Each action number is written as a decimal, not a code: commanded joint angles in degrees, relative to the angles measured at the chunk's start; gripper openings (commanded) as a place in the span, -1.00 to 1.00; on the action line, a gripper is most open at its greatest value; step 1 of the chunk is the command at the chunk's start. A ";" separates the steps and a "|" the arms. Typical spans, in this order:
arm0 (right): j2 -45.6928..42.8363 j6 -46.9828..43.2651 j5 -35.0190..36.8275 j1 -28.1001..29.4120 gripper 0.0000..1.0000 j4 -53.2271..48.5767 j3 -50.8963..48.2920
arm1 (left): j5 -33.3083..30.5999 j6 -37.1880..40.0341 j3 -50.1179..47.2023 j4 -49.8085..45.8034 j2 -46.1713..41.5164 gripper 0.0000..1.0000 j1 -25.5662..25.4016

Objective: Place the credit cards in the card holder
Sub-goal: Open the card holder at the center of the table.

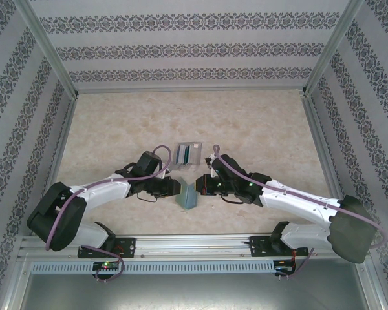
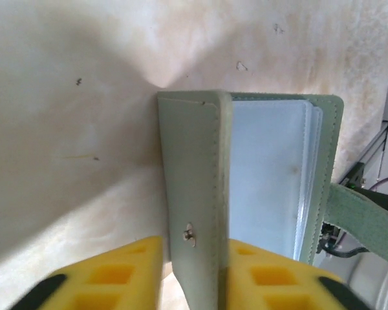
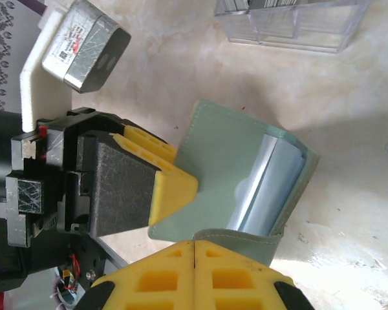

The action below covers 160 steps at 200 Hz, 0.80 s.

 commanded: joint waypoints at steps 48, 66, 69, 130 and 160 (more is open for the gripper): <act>-1.02 -2.98 9.26 -0.70 -0.34 -12.72 0.62 | -4.38 2.45 2.27 -6.00 1.67 -1.00 -0.55; -0.11 -5.27 14.72 1.22 -0.22 -19.77 3.37 | -5.91 0.65 1.45 -5.87 0.62 -1.00 -0.51; 0.18 -5.50 15.78 1.73 -0.21 -20.93 3.95 | -6.18 0.32 1.32 -5.83 0.42 -1.00 -0.56; 5.99 -1.92 34.11 12.13 0.04 -33.50 16.27 | -10.94 -6.02 -2.46 -3.16 -4.48 -1.00 -0.52; 7.85 -3.01 23.96 13.11 0.06 -20.59 15.19 | -10.79 -8.28 -3.96 -1.69 -6.34 -1.00 -0.54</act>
